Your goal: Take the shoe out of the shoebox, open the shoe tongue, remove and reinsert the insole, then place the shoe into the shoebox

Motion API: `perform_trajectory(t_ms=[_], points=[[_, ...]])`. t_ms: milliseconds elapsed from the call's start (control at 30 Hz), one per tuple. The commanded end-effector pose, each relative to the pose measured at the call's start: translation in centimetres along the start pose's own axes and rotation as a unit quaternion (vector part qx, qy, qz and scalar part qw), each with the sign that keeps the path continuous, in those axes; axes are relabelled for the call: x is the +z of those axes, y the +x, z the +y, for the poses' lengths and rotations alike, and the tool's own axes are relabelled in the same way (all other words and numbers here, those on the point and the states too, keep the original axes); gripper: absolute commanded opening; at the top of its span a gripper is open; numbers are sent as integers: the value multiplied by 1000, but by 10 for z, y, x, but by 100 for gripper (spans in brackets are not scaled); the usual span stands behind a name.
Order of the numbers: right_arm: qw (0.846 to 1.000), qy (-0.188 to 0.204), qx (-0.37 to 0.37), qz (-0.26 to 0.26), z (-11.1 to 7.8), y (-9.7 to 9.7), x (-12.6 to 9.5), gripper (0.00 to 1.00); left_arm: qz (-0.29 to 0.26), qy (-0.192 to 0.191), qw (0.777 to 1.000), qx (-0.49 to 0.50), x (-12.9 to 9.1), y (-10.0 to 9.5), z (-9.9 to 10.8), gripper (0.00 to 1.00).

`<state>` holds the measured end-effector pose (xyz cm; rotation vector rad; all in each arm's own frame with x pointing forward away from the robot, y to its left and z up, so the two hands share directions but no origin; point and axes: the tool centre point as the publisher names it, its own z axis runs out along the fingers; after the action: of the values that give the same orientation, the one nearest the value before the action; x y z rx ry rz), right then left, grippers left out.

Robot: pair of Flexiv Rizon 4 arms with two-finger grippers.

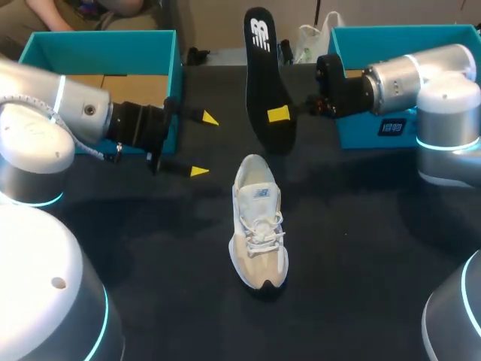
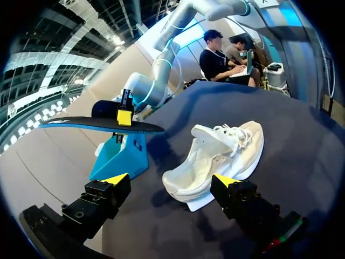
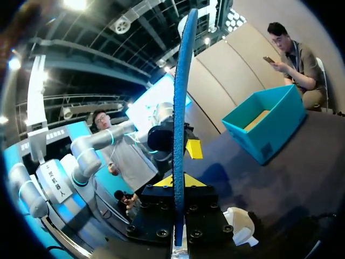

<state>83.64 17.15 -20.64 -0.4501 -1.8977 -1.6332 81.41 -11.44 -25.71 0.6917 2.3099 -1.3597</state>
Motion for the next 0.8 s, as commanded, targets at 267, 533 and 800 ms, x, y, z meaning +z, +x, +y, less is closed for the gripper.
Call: perform_trajectory(t_ms=[267,533,800], points=[[1000,0,0,0,0,-1,1,0,5,-1,1000,0,-1,-2,0,100],[1000,0,0,0,0,-1,1,0,5,-1,1000,0,-1,-2,0,100],[1000,0,0,0,0,-1,1,0,20,-12,999,-36,-3,9,2,100]])
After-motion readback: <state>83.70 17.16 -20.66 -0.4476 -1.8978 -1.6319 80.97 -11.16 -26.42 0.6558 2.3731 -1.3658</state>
